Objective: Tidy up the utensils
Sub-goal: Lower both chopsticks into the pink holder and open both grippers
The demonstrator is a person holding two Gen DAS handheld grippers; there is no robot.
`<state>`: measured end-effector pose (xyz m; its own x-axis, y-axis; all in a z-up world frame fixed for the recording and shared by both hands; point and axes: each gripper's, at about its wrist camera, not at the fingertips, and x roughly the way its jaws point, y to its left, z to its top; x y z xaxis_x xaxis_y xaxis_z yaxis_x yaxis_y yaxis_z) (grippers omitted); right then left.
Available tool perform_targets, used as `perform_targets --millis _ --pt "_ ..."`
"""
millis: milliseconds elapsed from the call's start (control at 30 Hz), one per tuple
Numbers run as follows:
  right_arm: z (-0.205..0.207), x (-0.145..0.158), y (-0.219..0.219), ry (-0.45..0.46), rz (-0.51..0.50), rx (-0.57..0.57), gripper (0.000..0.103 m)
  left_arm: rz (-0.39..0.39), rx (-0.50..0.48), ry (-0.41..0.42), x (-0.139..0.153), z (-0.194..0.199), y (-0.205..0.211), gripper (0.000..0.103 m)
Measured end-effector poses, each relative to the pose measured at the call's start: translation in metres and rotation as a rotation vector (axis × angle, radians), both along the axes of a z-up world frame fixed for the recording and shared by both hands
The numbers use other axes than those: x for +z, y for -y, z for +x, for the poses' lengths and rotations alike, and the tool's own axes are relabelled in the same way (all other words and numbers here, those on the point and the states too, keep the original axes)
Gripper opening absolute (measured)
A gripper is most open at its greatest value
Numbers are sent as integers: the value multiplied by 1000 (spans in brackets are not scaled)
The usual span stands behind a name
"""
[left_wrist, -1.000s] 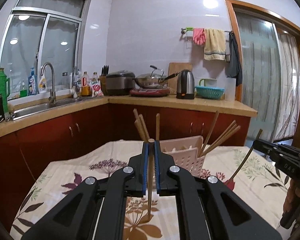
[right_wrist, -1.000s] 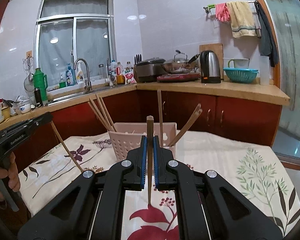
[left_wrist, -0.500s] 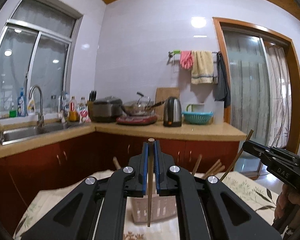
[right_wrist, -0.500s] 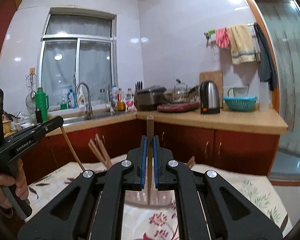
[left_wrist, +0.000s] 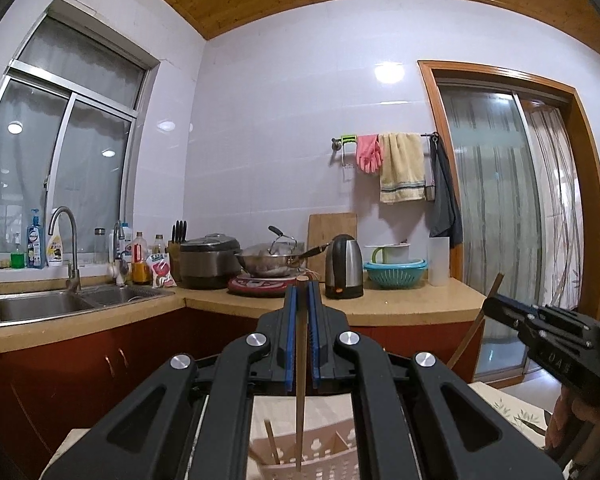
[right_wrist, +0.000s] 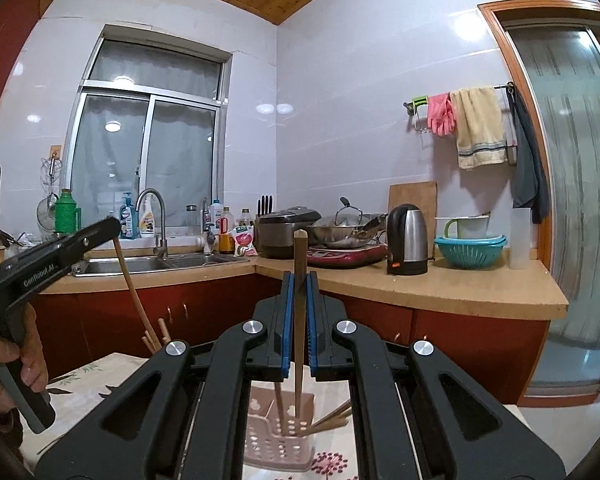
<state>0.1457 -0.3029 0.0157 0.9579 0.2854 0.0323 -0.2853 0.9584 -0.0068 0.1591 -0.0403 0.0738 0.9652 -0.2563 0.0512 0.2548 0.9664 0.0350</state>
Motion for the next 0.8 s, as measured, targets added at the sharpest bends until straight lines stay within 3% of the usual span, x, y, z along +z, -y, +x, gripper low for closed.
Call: perform_targets --millis 233,467,800 --pt "31 -13 -4 -34 6 14 7 -8 8 23 -1 22 3 6" --pt "48 -26 -7 -64 16 25 7 1 19 -20 -20 40 3 6" --pt "45 -21 -2 -44 25 16 7 0 27 -98 -39 56 0 6"
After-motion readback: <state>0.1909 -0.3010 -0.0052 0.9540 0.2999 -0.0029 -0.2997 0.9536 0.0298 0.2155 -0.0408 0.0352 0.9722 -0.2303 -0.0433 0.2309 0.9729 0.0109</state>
